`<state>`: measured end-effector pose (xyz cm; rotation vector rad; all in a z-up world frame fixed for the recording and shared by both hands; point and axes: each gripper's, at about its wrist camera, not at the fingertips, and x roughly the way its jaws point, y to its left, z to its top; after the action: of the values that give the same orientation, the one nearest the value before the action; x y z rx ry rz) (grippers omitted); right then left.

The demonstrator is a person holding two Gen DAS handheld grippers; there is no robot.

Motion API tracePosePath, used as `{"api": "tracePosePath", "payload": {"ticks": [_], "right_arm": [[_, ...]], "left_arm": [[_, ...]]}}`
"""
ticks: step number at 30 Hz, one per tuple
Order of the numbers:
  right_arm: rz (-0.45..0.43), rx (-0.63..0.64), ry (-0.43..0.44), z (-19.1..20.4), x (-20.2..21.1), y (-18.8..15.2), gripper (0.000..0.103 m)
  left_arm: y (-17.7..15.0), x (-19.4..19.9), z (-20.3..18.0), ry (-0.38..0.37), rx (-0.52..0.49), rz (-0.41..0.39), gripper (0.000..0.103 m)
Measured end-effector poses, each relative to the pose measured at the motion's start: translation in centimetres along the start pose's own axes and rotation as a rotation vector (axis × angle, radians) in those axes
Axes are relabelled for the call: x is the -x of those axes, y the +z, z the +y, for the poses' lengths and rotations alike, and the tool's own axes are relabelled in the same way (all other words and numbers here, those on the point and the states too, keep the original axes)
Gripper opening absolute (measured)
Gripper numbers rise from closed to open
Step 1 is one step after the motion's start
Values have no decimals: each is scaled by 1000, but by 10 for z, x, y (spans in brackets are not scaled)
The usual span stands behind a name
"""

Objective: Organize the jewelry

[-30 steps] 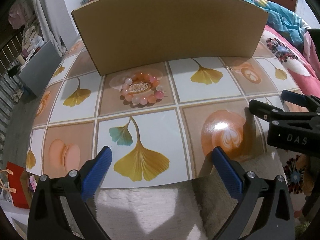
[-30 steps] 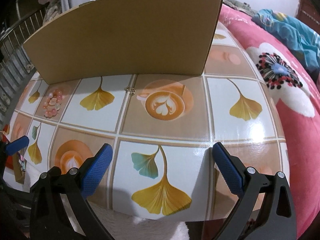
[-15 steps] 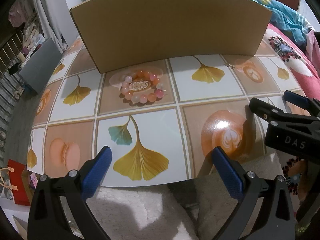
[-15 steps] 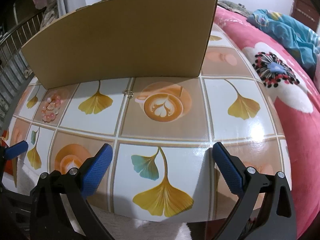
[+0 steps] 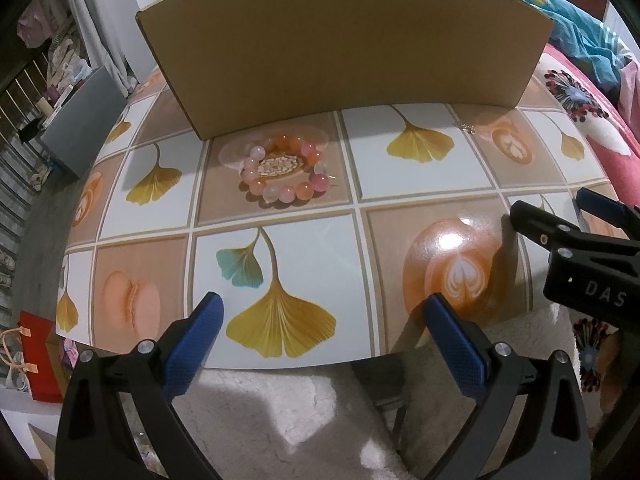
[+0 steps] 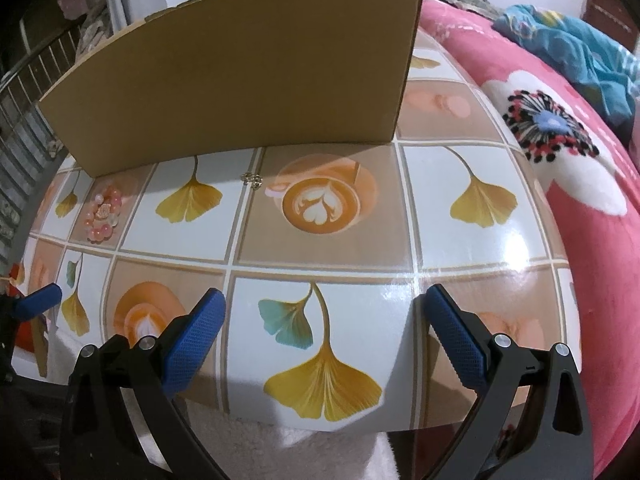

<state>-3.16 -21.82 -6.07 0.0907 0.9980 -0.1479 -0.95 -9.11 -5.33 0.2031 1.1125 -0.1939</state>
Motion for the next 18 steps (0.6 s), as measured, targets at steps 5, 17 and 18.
{"api": "tracePosePath", "payload": {"ticks": [5, 17, 18], "right_arm": [[-3, 6, -13, 1, 0, -3, 95], [-16, 5, -17, 3, 5, -12, 95], [-16, 2, -18, 3, 5, -11, 95]], "left_arm": [[-1, -1, 0, 0, 3, -8, 99], [-6, 1, -2, 0, 0, -25, 99], [-7, 1, -3, 2, -1, -31, 99]]}}
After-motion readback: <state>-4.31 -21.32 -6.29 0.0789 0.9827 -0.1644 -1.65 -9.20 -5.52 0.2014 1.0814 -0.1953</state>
